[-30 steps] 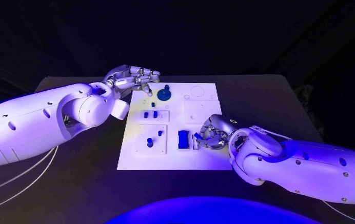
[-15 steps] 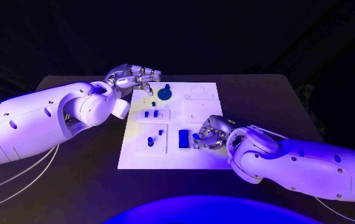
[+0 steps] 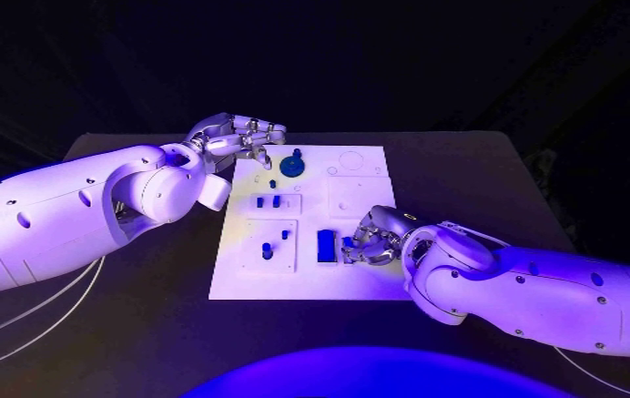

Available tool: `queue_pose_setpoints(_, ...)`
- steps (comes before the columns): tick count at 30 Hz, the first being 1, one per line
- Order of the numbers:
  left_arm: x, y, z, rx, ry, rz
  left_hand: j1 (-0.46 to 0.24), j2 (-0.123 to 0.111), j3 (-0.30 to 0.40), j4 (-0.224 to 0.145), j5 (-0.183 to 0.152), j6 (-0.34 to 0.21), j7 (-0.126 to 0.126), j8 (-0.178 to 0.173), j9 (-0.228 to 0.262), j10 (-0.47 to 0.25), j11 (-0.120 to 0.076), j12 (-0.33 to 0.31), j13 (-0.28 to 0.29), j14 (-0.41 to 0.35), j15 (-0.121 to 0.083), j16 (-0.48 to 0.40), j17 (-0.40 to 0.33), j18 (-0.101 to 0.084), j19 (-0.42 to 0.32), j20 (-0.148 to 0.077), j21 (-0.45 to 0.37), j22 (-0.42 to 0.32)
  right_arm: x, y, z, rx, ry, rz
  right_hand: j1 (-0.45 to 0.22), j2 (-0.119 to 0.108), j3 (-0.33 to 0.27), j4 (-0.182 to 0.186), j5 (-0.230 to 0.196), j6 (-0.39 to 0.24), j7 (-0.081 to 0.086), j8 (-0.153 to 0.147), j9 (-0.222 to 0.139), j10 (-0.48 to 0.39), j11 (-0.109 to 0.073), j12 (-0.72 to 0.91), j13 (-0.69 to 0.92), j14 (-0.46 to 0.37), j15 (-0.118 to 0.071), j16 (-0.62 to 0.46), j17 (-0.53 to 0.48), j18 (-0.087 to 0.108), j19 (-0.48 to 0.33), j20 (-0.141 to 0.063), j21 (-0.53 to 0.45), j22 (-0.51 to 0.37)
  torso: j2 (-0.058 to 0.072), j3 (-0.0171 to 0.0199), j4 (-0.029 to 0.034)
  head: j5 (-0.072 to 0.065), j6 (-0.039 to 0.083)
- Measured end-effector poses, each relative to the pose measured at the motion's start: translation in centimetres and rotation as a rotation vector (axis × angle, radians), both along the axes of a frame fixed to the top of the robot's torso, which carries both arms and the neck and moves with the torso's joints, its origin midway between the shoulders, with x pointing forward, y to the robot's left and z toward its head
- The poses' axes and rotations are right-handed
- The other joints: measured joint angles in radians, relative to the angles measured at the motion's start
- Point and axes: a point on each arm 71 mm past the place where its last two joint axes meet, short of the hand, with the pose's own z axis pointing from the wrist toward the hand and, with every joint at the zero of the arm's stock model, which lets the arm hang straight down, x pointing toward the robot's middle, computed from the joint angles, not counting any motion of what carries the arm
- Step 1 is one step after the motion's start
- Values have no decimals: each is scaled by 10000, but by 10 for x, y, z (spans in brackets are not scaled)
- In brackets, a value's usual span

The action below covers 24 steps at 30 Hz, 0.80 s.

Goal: Assemble the parts on the task board

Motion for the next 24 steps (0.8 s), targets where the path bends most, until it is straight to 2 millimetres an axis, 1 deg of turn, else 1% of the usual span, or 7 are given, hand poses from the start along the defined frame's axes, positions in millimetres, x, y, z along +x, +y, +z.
queue_pose_setpoints(1,0,0,0,1,1,-2,0,0,0,0,0,0,0,0,0,0,0,0,0,0,0,0,0,-1,0,0,0,0,0,0,0,-7,17,9,-52,48,-60,19,72,6,-6,1,5,0,0,0,0,0,0,0,0,0,0,0,0,3,0,0,0,2,0)
queue_pose_setpoints(6,0,0,0,5,5,-6,0,0,0,0,0,0,0,0,-8,0,0,0,0,0,0,0,0,0,0,0,0,0,0,0,-1,-30,56,15,-169,67,-221,101,113,68,-67,74,27,0,0,41,-1,0,0,0,0,0,0,0,0,6,0,1,-2,3,-1)
queue_pose_setpoints(10,0,0,0,8,10,-9,0,0,1,-1,0,0,0,0,-8,0,0,0,0,0,0,0,1,0,0,0,0,0,0,0,-1,-35,65,11,-277,65,-334,159,114,68,-68,78,25,0,0,40,-1,0,1,0,-1,1,0,0,0,6,2,1,-3,2,-7)
queue_pose_setpoints(12,0,0,0,11,14,-11,0,0,1,-1,0,0,0,0,-8,0,0,0,0,0,0,0,1,0,0,0,0,-1,0,0,-1,-43,69,4,-274,67,-405,170,132,37,-37,83,27,0,0,41,-1,0,1,0,-1,0,0,1,0,5,2,2,-3,2,-6)
queue_pose_setpoints(16,0,0,0,15,18,-12,0,0,1,-1,0,0,0,0,-8,0,0,0,0,0,0,0,1,1,0,0,0,-1,1,-1,-2,-59,77,-6,-316,108,-444,185,132,35,-36,112,26,-1,0,40,-2,0,1,0,-1,0,0,1,0,5,2,3,-3,1,-6)
queue_pose_setpoints(19,0,0,0,17,21,-12,0,0,1,-1,0,0,0,0,-8,0,0,0,0,0,0,0,1,0,0,0,0,-1,1,-1,-2,-72,82,-16,-394,54,-568,188,132,35,-36,111,26,-1,0,40,-2,0,1,-1,-1,0,0,1,0,5,2,3,-4,1,-9)
queue_pose_setpoints(24,0,0,0,20,25,-14,0,0,1,-1,0,0,0,0,-7,0,1,0,0,0,0,0,1,0,0,0,0,-1,1,-1,-2,-85,89,-16,-512,68,-838,205,132,35,-36,71,26,-1,0,40,-3,0,1,-1,-1,0,0,1,0,4,2,6,-5,1,-20)
